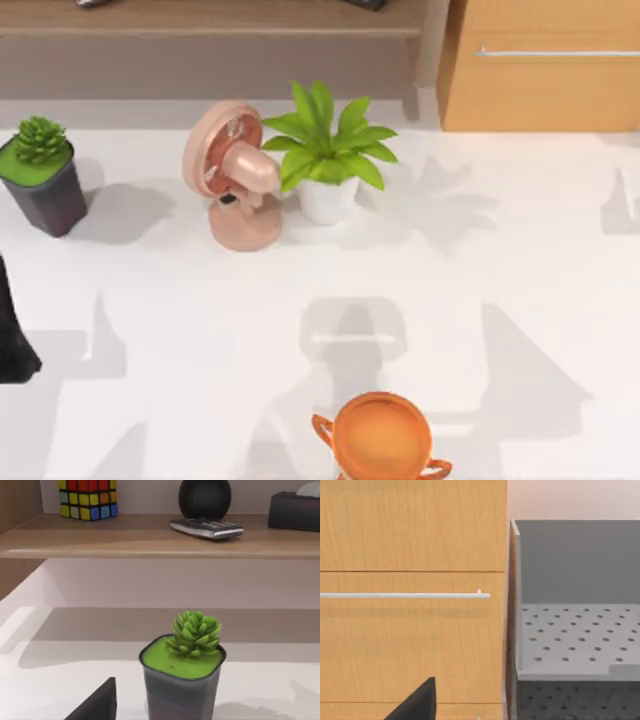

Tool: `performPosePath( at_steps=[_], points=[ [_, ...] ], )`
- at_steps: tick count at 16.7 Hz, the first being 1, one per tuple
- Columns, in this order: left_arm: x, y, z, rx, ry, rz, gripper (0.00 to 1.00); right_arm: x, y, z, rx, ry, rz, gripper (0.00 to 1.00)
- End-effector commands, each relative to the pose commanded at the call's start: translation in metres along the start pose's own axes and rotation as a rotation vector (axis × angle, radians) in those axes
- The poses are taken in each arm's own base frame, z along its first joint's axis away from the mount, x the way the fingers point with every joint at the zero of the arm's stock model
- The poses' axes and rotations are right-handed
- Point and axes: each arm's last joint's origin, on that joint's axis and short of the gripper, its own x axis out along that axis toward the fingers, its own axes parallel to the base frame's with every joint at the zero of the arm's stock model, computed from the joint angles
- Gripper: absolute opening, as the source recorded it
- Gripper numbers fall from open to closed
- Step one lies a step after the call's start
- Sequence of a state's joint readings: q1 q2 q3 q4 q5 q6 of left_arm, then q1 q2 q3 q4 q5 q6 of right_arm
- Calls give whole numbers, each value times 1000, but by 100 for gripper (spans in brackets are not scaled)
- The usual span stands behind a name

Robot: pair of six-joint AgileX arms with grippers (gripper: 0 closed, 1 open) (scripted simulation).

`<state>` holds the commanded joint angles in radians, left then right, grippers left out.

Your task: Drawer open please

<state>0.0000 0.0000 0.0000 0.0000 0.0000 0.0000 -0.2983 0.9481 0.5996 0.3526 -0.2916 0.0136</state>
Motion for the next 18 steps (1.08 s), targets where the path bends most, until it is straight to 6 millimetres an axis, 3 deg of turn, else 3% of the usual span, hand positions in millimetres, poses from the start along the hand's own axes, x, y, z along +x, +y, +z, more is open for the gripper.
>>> performPosePath(
  at_steps=[5,10,14,18],
  points=[
    [0,0,0,0,0,0,100,6,1,0,-36,-4,2,100],
    [0,0,0,0,0,0,100,59,7,-12,-305,-15,-3,100],
    [0,0,0,0,0,0,100,119,26,-48,-668,-10,-6,100],
    [0,0,0,0,0,0,100,167,60,-105,-1062,1,-6,100]
  ],
)
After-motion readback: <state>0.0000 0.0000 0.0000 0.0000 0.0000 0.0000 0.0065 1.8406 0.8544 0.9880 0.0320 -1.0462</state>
